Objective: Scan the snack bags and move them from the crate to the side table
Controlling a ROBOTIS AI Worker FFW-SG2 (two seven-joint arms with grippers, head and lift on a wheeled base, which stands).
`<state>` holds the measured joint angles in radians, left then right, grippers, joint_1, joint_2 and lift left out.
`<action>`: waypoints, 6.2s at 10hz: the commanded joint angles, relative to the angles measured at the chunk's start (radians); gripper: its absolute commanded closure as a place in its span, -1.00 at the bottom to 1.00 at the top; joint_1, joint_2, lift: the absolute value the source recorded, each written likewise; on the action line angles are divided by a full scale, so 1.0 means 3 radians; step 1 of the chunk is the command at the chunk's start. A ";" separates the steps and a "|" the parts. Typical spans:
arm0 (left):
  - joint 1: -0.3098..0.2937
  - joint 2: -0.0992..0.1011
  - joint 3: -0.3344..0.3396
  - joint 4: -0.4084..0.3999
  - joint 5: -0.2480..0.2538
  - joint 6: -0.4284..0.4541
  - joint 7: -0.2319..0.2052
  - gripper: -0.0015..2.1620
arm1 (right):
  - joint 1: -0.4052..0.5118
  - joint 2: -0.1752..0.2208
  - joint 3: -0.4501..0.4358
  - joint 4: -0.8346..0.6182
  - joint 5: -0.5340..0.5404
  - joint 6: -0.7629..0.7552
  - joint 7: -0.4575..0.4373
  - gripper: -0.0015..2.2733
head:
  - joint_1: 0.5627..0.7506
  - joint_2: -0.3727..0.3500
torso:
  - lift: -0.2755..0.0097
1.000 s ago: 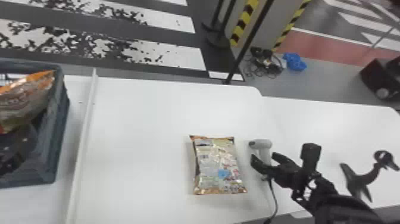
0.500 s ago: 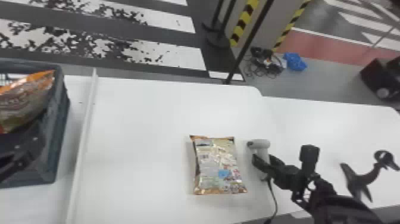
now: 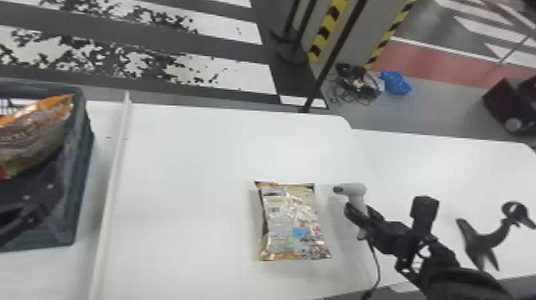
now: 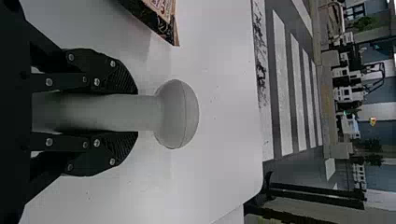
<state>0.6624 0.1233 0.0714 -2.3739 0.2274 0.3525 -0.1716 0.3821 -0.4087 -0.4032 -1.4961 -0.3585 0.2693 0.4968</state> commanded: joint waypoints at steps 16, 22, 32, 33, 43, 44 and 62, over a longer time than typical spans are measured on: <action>-0.0065 0.0054 -0.0054 0.0120 0.0009 -0.0277 0.0045 -0.92 | 0.0971 0.1020 0.0643 -0.2591 0.0372 0.1473 -0.0644 0.97 | 0.41 -0.15 | 0.32; 0.0068 0.0054 0.0038 0.0120 0.0081 -0.0563 0.0004 -0.92 | 0.1027 0.1010 0.0741 -0.2473 0.0484 0.1299 -0.0823 0.98 | 0.41 -0.13 | 0.32; 0.0180 0.0044 0.0023 0.0059 0.0060 -0.0819 -0.0042 -0.92 | 0.0894 0.0866 -0.0057 -0.2668 -0.0273 0.1606 -0.0511 0.98 | 0.41 -0.22 | 0.32; 0.0175 0.0054 0.0007 0.0064 0.0050 -0.0809 -0.0052 -0.92 | 0.0756 0.0836 -0.0338 -0.2519 -0.0354 0.1657 -0.0281 0.98 | 0.41 -0.30 | 0.32; 0.0180 0.0034 -0.0151 0.0064 -0.0190 -0.0645 -0.0001 -0.92 | -0.0261 0.0002 -0.0124 0.0303 -0.0232 0.0031 0.0328 0.98 | 0.41 -0.94 | 0.32; 0.0180 0.0034 -0.0151 0.0059 -0.0190 -0.0645 -0.0001 -0.92 | -0.0307 -0.0033 -0.0062 0.0416 -0.0180 -0.0031 0.0328 0.97 | 0.41 -0.94 | 0.32; 0.0277 0.0049 -0.0284 0.0064 -0.0298 -0.0707 0.0071 -0.92 | -0.0624 -0.0422 0.0398 -0.0091 -0.0196 0.2219 0.1453 -0.96 | 0.41 -0.82 | 0.32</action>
<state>0.7432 0.1379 -0.0160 -2.3525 0.1378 0.1413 -0.1503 0.2056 -0.5351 -0.3103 -1.5536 -0.4288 0.9823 0.9340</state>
